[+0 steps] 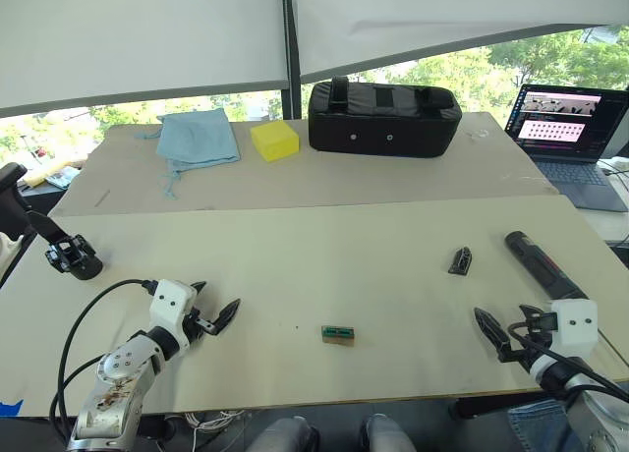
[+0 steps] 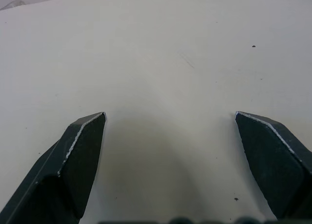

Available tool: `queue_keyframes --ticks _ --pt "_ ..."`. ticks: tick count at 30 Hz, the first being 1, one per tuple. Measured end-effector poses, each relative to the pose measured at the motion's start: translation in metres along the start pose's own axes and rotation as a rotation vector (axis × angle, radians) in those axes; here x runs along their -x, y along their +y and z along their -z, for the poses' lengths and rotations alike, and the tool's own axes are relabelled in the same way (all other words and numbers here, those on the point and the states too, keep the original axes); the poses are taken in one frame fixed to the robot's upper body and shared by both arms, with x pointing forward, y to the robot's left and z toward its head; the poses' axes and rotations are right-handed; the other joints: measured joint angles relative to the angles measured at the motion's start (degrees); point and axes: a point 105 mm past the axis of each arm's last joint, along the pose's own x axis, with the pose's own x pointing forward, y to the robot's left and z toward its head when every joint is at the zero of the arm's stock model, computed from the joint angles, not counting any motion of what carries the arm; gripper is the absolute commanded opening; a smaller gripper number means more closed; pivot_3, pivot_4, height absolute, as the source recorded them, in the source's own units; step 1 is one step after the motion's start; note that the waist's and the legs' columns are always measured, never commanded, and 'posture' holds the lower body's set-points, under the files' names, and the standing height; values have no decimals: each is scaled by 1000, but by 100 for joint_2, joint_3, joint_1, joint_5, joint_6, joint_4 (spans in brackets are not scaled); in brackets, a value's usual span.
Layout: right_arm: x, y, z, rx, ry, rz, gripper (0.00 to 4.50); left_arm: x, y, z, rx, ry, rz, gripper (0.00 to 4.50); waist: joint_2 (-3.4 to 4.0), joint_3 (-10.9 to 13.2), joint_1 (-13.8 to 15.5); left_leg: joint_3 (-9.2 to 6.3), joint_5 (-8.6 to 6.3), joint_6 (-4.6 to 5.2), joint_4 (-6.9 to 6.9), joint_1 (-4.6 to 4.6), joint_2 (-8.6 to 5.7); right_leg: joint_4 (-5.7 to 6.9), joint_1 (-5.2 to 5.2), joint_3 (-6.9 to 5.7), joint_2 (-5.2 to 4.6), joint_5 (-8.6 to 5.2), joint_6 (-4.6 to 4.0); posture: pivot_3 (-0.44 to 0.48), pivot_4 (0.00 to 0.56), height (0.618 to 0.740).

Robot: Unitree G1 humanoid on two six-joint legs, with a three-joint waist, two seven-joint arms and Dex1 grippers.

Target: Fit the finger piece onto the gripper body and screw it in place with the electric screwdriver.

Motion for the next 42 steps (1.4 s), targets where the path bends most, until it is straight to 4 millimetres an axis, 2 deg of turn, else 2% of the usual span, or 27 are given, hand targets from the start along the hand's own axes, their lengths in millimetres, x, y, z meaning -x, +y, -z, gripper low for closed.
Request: queue_keyframes --ticks 4,7,9,10,16,18,21,23,27,31,33,38,42 --pt "-7 5 -8 42 -11 -34 4500 -1 8 2 49 -21 -94 4480 8 5 -16 2 0 0 1 -1 -2 -2 0 3 -1 0 1 0 150 740" --pt "-23 23 -33 113 -56 -152 4500 4 27 5 122 -47 -281 4480 8 6 -47 2 2 -3 1 0 6 -2 1 4 -12 -1 3 0 150 740" --pt "-31 49 -59 150 -116 -295 4500 16 46 10 156 -43 -426 4480 6 7 -74 2 -5 -19 1 -8 30 -2 4 0 -1 -1 1 0 150 740" --pt "-31 54 -63 156 -128 -319 4500 19 49 12 160 -40 -447 4480 4 8 -71 2 -8 -24 1 -10 37 -3 2 -2 4 -1 1 0 150 740" --pt "-39 118 -93 205 -159 -693 4500 67 81 26 129 -16 -675 4480 -3 12 -149 1 -26 -47 2 -27 95 -60 -2 -23 54 45 -81 0 150 740" --pt "-41 131 -98 221 -159 -781 4500 77 92 28 126 -17 -731 4480 -6 14 -146 1 -29 -50 3 -20 106 -73 -5 -31 67 52 -91 0 150 740" --pt "-44 149 -103 248 -158 -887 4500 99 123 34 175 -11 -870 4480 -20 22 -137 1 -28 -52 6 -25 112 -72 -11 -37 75 58 -100 0 150 740" --pt "-45 154 -106 256 -153 -914 4500 111 135 37 192 -6 -919 4480 -30 28 -122 1 -30 -52 7 -28 108 -74 -13 -38 76 62 -107 0 150 740" --pt "-46 163 -116 248 -159 -952 4500 104 160 30 182 -4 -928 4480 -40 32 -19 1 -28 -55 13 -35 104 -75 -18 -40 90 74 -118 0 150 740" --pt "-42 169 -114 241 -131 -986 4500 89 177 27 183 3 -892 4480 -45 32 16 1 -29 -53 13 -37 98 -77 -17 -42 89 76 -116 0 150 740" --pt "-38 173 -115 240 -130 -1007 4500 79 188 20 184 -4 -893 4480 -52 34 27 1 -10 -84 14 -42 99 -78 -23 -44 91 77 -117 0 150 740" --pt "-32 177 -119 245 -145 -1018 4500 58 196 12 169 -9 -873 4480 -56 32 -21 4 -9 -86 14 -46 96 -79 -26 -44 87 78 -116 0 150 740" --pt "-29 179 -119 228 -138 -1033 4500 49 203 8 160 -5 -879 4480 -61 31 -34 5 -9 -86 14 -56 98 -76 -38 -52 85 80 -119 0 150 740"
